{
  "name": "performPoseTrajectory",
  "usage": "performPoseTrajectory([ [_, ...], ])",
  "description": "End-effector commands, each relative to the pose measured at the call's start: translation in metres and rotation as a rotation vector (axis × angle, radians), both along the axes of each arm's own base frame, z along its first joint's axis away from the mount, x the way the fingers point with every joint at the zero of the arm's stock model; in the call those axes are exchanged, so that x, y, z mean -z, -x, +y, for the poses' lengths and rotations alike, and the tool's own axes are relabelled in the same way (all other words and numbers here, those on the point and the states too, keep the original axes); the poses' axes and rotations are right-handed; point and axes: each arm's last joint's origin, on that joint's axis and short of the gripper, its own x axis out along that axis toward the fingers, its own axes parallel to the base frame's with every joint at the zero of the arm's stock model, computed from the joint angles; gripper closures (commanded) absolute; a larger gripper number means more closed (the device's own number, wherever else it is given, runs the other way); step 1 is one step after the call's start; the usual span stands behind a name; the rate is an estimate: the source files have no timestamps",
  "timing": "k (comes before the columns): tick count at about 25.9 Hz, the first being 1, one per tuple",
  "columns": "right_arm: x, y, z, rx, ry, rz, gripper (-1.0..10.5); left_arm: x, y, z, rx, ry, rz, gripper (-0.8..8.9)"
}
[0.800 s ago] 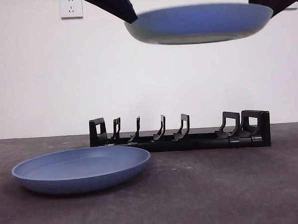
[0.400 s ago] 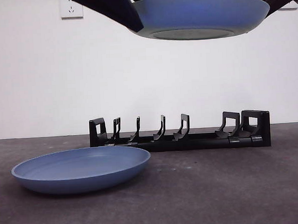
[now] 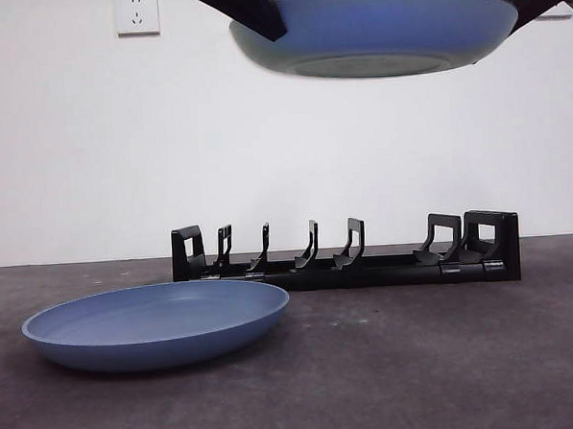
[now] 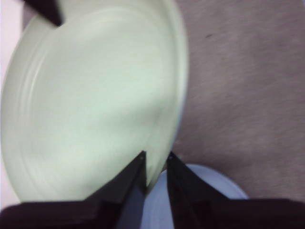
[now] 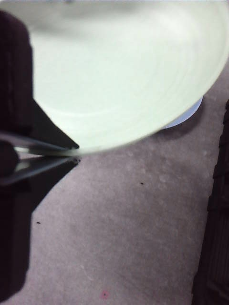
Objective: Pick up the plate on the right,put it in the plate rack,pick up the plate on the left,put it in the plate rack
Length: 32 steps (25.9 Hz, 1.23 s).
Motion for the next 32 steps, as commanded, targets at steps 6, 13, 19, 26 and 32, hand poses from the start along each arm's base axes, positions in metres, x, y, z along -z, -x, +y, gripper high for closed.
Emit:
performPoseTrajectory([
  [6,-0.002,0.0,0.0,-0.002,0.006,-0.016,9.6,0.001,0.004,-0.003,0.002,-0.003,0.015,8.22],
  [13,-0.002,0.0,0.0,-0.002,0.006,-0.016,9.4,0.002,0.004,-0.003,-0.016,0.004,0.035,8.22],
  [19,-0.003,0.0,0.001,-0.007,-0.009,-0.023,8.5,0.003,0.004,-0.002,-0.026,0.004,0.048,8.22],
  [26,-0.005,-0.001,0.002,-0.028,-0.061,-0.038,7.5,0.003,0.005,-0.002,-0.03,0.001,0.058,8.22],
  [32,-0.036,-0.002,0.002,-0.028,-0.097,-0.164,6.2,0.003,0.005,-0.002,-0.026,0.043,0.116,8.22],
])
